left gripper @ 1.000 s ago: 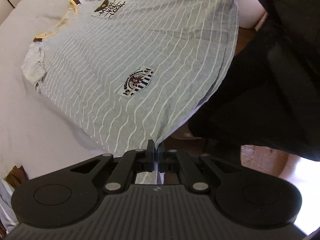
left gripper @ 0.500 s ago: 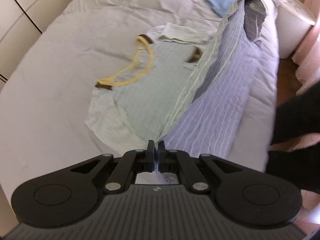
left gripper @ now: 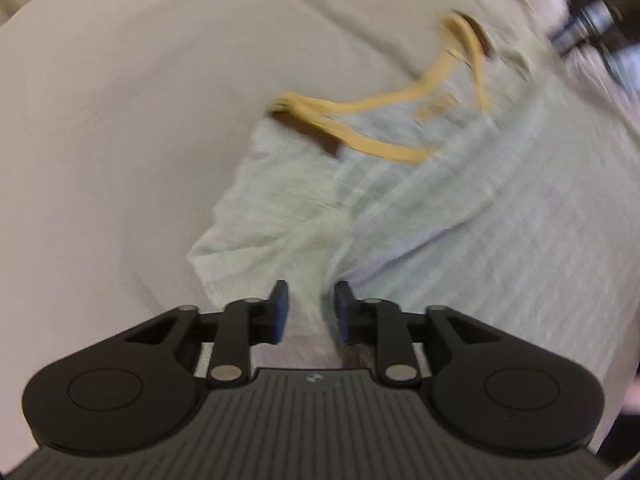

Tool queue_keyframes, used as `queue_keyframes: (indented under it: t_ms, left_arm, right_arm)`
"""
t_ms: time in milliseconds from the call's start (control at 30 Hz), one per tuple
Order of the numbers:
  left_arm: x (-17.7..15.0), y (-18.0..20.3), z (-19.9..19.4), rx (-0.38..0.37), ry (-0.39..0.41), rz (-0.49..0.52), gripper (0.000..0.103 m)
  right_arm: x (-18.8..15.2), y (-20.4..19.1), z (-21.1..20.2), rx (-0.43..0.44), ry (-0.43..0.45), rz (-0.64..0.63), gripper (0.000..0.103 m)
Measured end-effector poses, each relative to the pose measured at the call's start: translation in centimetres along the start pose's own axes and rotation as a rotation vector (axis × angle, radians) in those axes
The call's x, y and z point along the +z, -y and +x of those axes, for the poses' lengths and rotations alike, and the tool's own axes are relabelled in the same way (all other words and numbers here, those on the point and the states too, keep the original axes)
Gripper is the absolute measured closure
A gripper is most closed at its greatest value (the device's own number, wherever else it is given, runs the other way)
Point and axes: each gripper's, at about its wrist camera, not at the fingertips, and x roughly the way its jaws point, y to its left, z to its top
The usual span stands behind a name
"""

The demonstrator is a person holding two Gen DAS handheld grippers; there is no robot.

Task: Fold clothes
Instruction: 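Open both tools to release the folded shirt, then grasp the folded shirt edge with both tools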

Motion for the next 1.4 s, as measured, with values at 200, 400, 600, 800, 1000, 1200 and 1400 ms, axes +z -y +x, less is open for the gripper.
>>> queue_keyframes:
  t_ms: [200,400,600,800,1000,1200,1400]
  left_arm:
    - [-4.6,-3.5,-5.4,-0.003,0.14,-0.241,0.063]
    - [-9.8,-3.7,-8.9,-0.012,0.175,-0.334,0.058]
    - [-9.6,0.3,-5.1,-0.069,0.168,-0.265,0.043]
    - [-8.4,-0.6,-2.3,-0.09,0.197,-0.358,0.093]
    - [-8.6,-4.1,-2.4,-0.093,0.24,-0.439,0.1]
    - [-8.2,-5.4,-2.1,-0.08,0.225,-0.409,0.1]
    - [-9.4,-4.8,-4.0,-0.05,0.224,-0.335,0.101]
  right_arm:
    - [-2.2,3.2,-0.8,0.024,0.118,0.274,0.051]
    - [-5.7,1.7,-1.5,0.009,0.131,0.447,0.045]
    - [-7.4,-0.4,-0.5,-0.037,0.131,0.554,0.04]
    - [-8.0,0.0,0.7,-0.086,0.155,0.631,0.036]
    - [-10.0,2.6,1.9,-0.068,0.212,0.802,0.037]
    - [-11.4,4.5,2.9,-0.037,0.267,0.938,0.074]
    - [-10.3,2.4,-0.3,-0.115,0.327,0.89,0.099]
